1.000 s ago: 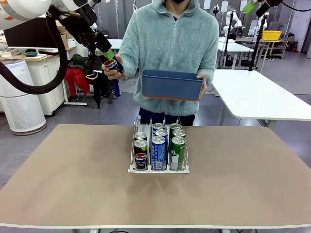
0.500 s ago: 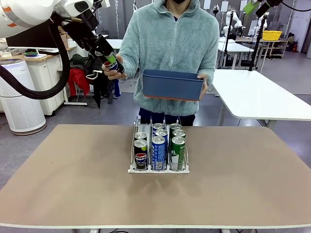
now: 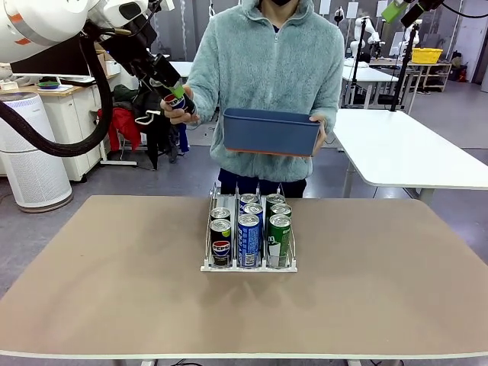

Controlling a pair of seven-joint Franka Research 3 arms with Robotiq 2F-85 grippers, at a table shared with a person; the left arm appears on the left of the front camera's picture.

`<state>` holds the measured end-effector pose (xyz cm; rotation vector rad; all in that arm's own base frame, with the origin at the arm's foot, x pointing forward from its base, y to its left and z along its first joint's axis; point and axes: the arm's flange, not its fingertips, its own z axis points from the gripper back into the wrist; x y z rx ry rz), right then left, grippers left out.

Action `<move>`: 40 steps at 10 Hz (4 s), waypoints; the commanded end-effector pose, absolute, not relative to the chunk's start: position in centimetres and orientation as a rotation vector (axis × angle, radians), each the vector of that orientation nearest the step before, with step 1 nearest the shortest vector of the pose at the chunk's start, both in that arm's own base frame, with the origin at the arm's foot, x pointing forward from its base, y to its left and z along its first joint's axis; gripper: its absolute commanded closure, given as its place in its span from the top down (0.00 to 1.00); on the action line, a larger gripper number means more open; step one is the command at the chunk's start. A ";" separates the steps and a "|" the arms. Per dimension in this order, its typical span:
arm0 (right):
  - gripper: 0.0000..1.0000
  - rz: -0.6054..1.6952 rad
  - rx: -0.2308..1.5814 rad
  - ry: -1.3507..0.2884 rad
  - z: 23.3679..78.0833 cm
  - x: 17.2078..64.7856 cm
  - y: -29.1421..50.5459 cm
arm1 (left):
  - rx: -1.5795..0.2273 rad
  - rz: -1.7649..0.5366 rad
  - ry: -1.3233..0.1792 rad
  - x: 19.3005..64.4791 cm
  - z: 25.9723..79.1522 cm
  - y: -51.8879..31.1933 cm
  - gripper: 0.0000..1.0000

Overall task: Fill the beverage cans into the dispenser.
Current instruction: Pick up the Pepsi coke handed by the human, then place the picked Pepsi coke in the line of the Automatic Can Dispenser with the same cans.

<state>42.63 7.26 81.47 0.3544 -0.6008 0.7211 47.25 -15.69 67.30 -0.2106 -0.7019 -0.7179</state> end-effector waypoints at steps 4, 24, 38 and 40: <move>1.00 0.727 0.361 -0.601 81.4 42.4 7.3 | -0.215 -0.720 -0.703 47.2 67.3 -15.8 1.00; 1.00 0.727 0.361 -0.601 81.4 42.4 7.3 | -0.172 -0.689 -0.705 46.9 67.8 -16.1 0.01; 1.00 0.727 0.361 -0.601 81.4 42.4 7.3 | -0.172 -0.689 -0.705 46.9 67.8 -16.1 0.01; 1.00 0.727 0.361 -0.601 81.4 42.4 7.3 | -0.176 -0.689 -0.700 47.0 67.6 -16.2 0.58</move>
